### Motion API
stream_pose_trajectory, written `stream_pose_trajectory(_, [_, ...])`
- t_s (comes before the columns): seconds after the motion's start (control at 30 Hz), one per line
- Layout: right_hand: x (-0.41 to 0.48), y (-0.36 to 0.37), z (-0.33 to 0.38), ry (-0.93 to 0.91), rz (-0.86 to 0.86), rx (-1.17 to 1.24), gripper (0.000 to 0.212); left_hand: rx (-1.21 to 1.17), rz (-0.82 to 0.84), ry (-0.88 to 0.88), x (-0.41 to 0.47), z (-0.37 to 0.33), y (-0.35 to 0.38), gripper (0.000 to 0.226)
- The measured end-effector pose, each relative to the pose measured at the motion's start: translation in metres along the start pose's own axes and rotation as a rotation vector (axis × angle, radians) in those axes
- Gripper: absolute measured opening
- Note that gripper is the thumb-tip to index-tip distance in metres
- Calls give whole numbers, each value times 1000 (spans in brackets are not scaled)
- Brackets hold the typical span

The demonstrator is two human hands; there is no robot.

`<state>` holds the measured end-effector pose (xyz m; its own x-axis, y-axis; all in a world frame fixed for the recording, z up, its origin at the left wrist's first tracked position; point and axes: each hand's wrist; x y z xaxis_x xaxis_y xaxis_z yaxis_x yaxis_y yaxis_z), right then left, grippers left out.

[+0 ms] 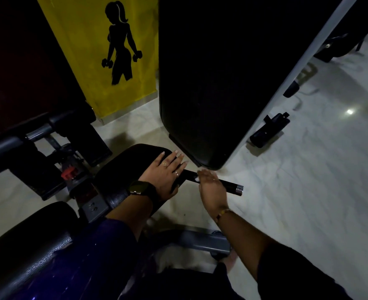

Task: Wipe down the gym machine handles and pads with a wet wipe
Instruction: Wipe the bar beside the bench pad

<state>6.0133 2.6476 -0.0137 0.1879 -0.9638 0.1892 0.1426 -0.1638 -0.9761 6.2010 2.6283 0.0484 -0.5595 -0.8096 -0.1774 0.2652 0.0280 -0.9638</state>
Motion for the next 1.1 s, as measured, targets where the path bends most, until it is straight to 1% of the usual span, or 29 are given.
stream_pose_trajectory(0.07, [-7, 7, 8, -192, -9, -86, 43, 7, -6, 0, -1, -1, 0, 73])
stream_pose_trajectory(0.13, [-20, 8, -4, -376, -12, -163, 42, 15, 1, -4, -1, 0, 0, 73])
stream_pose_trajectory(0.17, [-28, 7, -16, -425, 7, -186, 44, 16, 3, -3, 0, -1, 0, 73])
stream_pose_trajectory(0.23, [-42, 2, -44, -452, 55, -253, 61, 13, 6, -5, 1, 0, 0, 73])
stream_pose_trajectory(0.27, [-51, -1, -57, -447, 54, -275, 66, 10, 9, -5, 1, 0, -1, 73])
stream_pose_trajectory(0.3, [-59, -3, -66, -442, 25, -288, 66, 9, 9, -6, 1, 0, 0, 73])
stream_pose_trajectory(0.37, [-69, -7, -73, -405, -52, -269, 59, 15, -1, -9, 0, 0, 0, 73])
stream_pose_trajectory(0.5, [-56, -9, -45, -144, -84, -188, 60, 26, -1, -14, 0, -2, -1, 73])
stream_pose_trajectory(0.57, [-46, -4, -25, -70, -33, -190, 64, 30, -6, -15, 0, -2, -1, 73])
stream_pose_trajectory(0.6, [-43, -2, -20, -87, -9, -195, 64, 28, -8, -18, 0, -2, -1, 73])
stream_pose_trajectory(0.67, [-45, -3, -22, -182, 6, -226, 61, 31, -1, -23, -1, -3, -1, 73])
stream_pose_trajectory(0.73, [-54, -9, -40, -275, 22, -284, 61, 37, 9, -24, -1, -3, -3, 73])
stream_pose_trajectory(0.8, [-67, -16, -62, -336, 0, -331, 57, 42, 10, -22, -1, -2, -3, 73])
stream_pose_trajectory(0.83, [-71, -19, -71, -327, -22, -342, 55, 41, 10, -20, -1, -3, -3, 73])
stream_pose_trajectory(0.87, [-72, -22, -76, -278, -35, -342, 53, 40, 13, -19, -1, -3, -3, 73])
stream_pose_trajectory(0.97, [-57, -28, -69, -4, -2, -273, 57, 41, 16, -20, -1, -3, -3, 72])
stream_pose_trajectory(1.0, [-51, -28, -64, 44, 19, -244, 57, 40, 22, -20, -1, -3, -4, 72])
stream_pose_trajectory(1.03, [-47, -27, -59, 50, 29, -222, 55, 41, 30, -21, -2, -3, -4, 72])
stream_pose_trajectory(1.1, [-49, -25, -56, -12, 28, -223, 56, 48, 32, -20, -1, -4, -5, 72])
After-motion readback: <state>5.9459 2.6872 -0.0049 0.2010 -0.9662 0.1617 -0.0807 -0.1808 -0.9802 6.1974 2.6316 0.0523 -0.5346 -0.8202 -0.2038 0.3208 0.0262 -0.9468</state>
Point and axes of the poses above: each hand's wrist, its own x-axis towards the middle knuckle, its own y-axis out of the palm, z = x × y, and after that the axes turned 2 degrees about y, right-handed
